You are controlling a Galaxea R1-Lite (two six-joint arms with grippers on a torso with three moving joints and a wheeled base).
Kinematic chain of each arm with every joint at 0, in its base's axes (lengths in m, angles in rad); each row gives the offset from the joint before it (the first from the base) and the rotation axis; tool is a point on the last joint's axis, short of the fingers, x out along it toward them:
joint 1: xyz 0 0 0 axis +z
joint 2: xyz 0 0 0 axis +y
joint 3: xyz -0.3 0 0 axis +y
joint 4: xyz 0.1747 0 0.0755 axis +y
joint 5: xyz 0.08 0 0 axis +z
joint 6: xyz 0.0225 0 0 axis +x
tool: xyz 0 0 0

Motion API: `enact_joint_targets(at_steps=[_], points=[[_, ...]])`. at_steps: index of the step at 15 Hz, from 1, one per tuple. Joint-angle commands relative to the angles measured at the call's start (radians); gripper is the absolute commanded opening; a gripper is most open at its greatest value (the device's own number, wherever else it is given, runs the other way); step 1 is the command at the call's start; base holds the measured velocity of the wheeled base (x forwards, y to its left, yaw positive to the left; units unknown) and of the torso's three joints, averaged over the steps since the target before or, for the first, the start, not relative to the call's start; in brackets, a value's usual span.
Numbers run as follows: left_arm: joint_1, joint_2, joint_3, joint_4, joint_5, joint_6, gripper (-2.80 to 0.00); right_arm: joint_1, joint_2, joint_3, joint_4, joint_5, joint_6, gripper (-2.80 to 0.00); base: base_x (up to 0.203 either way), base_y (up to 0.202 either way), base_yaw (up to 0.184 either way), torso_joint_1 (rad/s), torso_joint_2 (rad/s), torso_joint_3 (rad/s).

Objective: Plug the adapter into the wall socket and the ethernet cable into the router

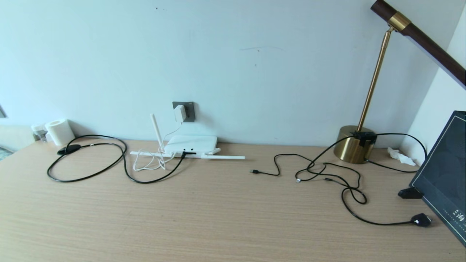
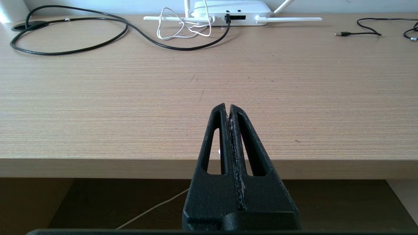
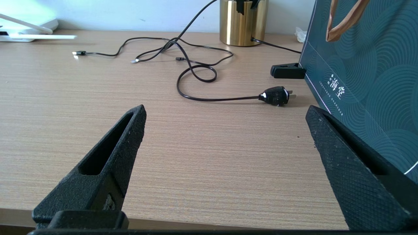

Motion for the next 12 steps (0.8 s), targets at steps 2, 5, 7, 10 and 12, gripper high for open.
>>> enact_joint_targets(at_steps=[2,5,7,10,12], points=[[0.0,0.0,0.0,0.0,0.0,0.0,-2.8,0.0,0.0,0.012,-0.001,0.0,0.0,0.0,0.0,0.0,0.0,0.0,0.0,0.0],[0.0,0.001,0.0,0.0,0.0,0.0,-2.8,0.0,0.0,0.012,-0.001,0.0,0.0,0.0,0.0,0.0,0.0,0.0,0.0,0.0],[0.0,0.001,0.0,0.0,0.0,0.0,-2.8,0.0,0.0,0.011,-0.001,-0.001,0.001,0.0,0.0,0.0,0.0,0.0,0.0,0.0],[0.0,-0.001,0.0,0.0,0.0,0.0,-2.8,0.0,0.0,0.011,0.001,-0.001,-0.005,0.0,0.0,0.0,0.0,0.0,0.0,0.0],[-0.001,0.0,0.0,0.0,0.0,0.0,-2.8,0.0,0.0,0.011,-0.001,-0.001,0.001,0.0,0.0,0.0,0.0,0.0,0.0,0.0]])
